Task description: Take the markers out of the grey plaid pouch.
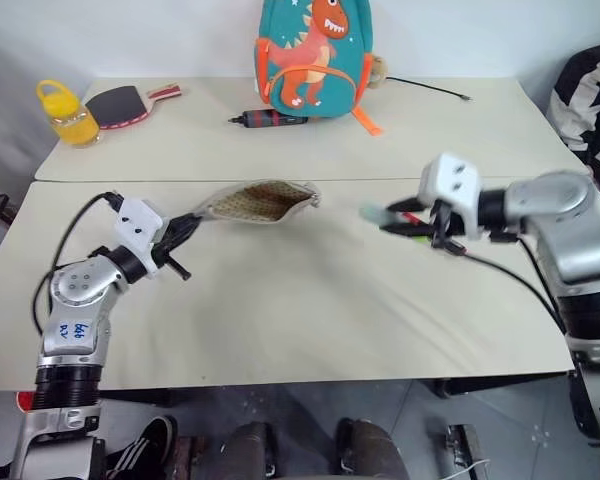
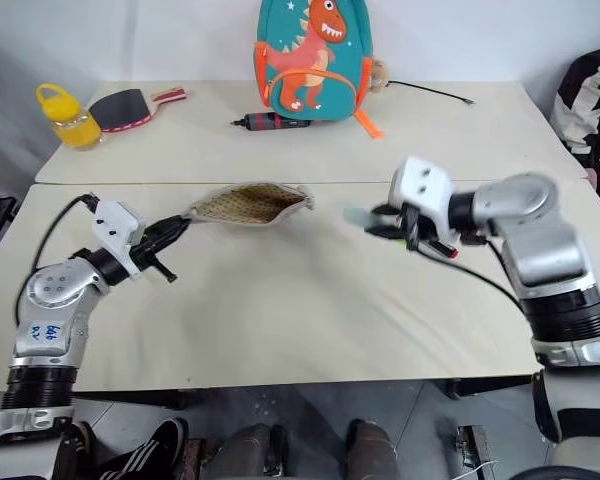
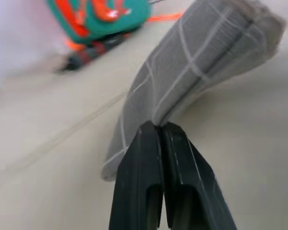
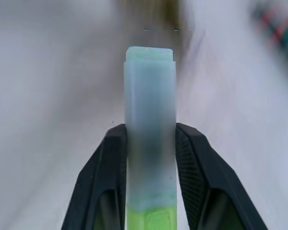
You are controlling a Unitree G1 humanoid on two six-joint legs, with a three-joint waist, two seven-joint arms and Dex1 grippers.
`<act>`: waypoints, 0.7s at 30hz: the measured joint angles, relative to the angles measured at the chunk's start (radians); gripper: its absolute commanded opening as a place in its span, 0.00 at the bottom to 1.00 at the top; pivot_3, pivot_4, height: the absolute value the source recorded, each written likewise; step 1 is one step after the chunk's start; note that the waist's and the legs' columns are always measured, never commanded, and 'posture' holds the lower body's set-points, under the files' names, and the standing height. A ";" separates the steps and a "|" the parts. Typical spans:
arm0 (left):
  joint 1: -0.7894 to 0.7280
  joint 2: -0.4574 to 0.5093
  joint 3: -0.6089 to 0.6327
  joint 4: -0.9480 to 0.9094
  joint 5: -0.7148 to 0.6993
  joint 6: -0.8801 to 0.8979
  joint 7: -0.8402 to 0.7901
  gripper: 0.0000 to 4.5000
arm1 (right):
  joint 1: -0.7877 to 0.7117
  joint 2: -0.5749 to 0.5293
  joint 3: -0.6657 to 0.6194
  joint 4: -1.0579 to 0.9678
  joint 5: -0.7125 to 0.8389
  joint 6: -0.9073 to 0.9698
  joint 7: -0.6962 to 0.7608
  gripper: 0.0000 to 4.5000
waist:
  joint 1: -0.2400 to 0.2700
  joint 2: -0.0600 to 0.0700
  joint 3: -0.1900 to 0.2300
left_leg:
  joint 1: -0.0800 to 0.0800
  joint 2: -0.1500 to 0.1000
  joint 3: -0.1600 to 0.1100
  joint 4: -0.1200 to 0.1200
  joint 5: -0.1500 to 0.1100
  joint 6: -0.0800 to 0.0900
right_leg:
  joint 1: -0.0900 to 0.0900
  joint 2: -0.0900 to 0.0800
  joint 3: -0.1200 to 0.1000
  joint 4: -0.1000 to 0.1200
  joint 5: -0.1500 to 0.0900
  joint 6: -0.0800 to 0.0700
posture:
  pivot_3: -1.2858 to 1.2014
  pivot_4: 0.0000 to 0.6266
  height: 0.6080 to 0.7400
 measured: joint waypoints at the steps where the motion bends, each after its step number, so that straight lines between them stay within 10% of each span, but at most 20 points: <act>1: 0.009 -0.003 -0.013 0.001 0.028 -0.023 0.019 0.00 | 0.017 0.003 0.022 0.030 -0.037 -0.037 -0.022 0.23 | -0.001 0.000 0.000 | 0.000 0.000 0.001 0.000 0.000 0.000 | -0.001 0.000 0.001 0.001 0.000 0.000 | 0.52 0.24 1.00; 4: 0.040 -0.050 -0.048 0.010 0.070 -0.039 0.057 0.05 | 0.032 0.054 0.033 0.090 -0.073 -0.087 -0.066 0.23 | -0.005 0.000 0.000 | -0.002 0.001 0.004 0.001 0.001 0.000 | -0.005 0.000 0.003 0.004 0.000 0.000 | 0.52 0.24 1.00; 11: 0.102 -0.102 -0.063 -0.067 -0.025 0.035 0.010 0.42 | 0.034 0.096 0.001 0.127 -0.040 -0.080 -0.081 0.67 | -0.002 0.000 0.000 | -0.004 0.002 0.003 0.003 0.001 0.000 | -0.007 0.000 0.003 0.005 0.000 0.000 | 0.52 0.24 1.00; 14: 0.207 -0.091 -0.015 -0.219 -0.226 0.158 -0.106 0.61 | 0.073 0.110 -0.090 0.083 0.058 -0.045 -0.080 0.67 | -0.001 0.000 0.000 | -0.004 0.002 0.002 0.002 0.001 0.000 | -0.007 0.000 0.003 0.005 0.000 0.000 | 0.52 0.24 1.00; 21: 0.399 -0.022 0.154 -0.434 -0.435 0.323 -0.149 0.61 | 0.311 0.193 -0.284 -0.043 0.206 -0.124 -0.153 0.67 | 0.006 0.000 0.000 | -0.005 0.001 0.000 0.004 0.002 0.001 | -0.005 -0.001 0.003 0.004 0.000 0.000 | 0.52 0.24 1.00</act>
